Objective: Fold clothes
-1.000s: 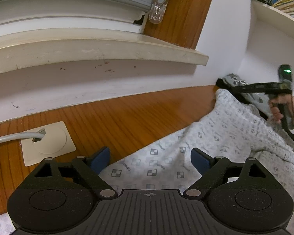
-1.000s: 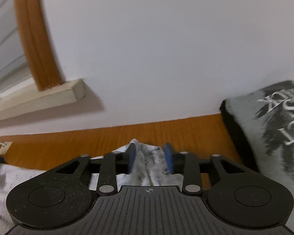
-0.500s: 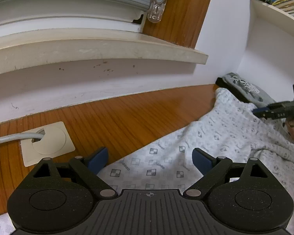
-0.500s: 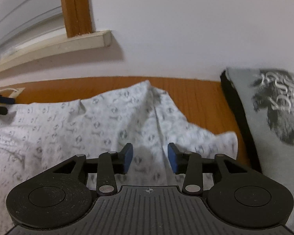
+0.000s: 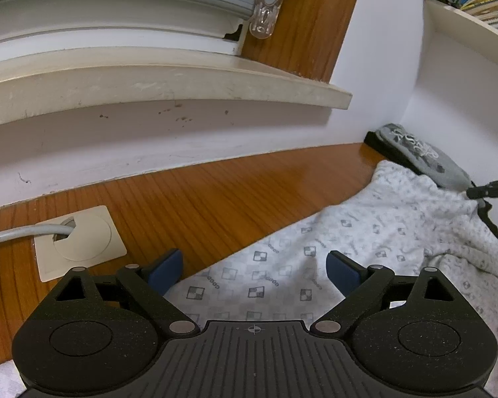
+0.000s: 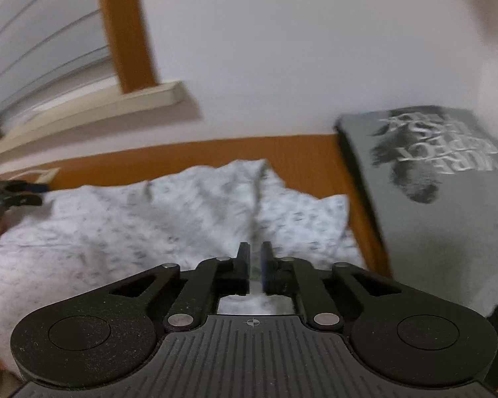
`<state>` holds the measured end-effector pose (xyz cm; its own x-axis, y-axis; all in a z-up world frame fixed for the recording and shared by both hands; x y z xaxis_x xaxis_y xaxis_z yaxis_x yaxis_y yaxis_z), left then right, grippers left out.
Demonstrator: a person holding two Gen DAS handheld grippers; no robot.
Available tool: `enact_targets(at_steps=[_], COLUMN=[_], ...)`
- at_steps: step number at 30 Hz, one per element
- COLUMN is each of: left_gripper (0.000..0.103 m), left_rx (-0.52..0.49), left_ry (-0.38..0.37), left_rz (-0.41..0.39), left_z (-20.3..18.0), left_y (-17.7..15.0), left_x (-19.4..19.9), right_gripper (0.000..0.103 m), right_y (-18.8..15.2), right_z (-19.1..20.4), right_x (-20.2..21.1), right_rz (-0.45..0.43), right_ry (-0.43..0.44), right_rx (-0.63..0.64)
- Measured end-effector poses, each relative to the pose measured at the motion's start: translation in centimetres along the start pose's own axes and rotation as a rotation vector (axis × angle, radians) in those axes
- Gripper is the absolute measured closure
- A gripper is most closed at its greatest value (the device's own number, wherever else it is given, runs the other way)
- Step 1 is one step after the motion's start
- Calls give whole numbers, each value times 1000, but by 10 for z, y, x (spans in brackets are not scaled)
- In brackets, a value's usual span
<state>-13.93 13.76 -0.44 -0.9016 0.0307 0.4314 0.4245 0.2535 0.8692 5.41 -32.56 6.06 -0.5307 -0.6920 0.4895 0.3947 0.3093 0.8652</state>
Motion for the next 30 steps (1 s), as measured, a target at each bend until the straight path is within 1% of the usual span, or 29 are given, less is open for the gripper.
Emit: enact_targets(at_steps=[2, 4, 7, 10, 14, 17, 19, 25, 27, 29, 30], left_gripper=[6, 5, 5, 5, 4, 4, 4, 4, 4, 5, 6], left_rx=[2, 4, -1, -5, -9, -12, -13, -68, -76, -89, -96], left_ry=[-1, -1, 2, 10, 8, 5, 0, 1, 1, 0, -2], left_rz=[0, 0, 1, 1, 2, -4, -8, -23, -32, -39, -42], left_z=[0, 0, -1, -1, -1, -1, -1, -10, -11, -13, -14], left_y=[0, 0, 0, 0, 0, 0, 0, 0, 0, 1, 1], left_x=[0, 0, 0, 0, 0, 1, 2, 4, 5, 6, 7], right_gripper=[70, 66, 64, 57, 55, 52, 52, 50, 46, 41, 40], right_y=[4, 5, 0, -11, -29, -45, -55, -73, -75, -76, -77], right_z=[-9, -15, -18, -16, -18, -8, 4, 43, 51, 53, 53], right_x=[7, 15, 21, 26, 43, 51, 52, 33, 23, 16, 13], right_rz=[-46, -75, -87, -86, -95, -90, -75, -63, -59, -66, -69], right_ry=[-7, -8, -3, 12, 10, 3, 5, 34, 19, 8, -1], right_rx=[-43, -66, -83, -75, -65, -46, -34, 16, 52, 60, 65])
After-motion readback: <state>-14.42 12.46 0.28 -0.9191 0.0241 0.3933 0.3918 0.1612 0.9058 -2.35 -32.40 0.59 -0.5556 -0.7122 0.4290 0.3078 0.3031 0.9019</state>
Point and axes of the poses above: each gripper's, at about its wrist camera, not at the fingertips, and x roughly against the way its jaws point, z to its left, y to its top, the point moved 4 cm from there along -x, roughly the way its jaws point, and after that the axes turned 10 degrees about -z, right-handed, at the moved point
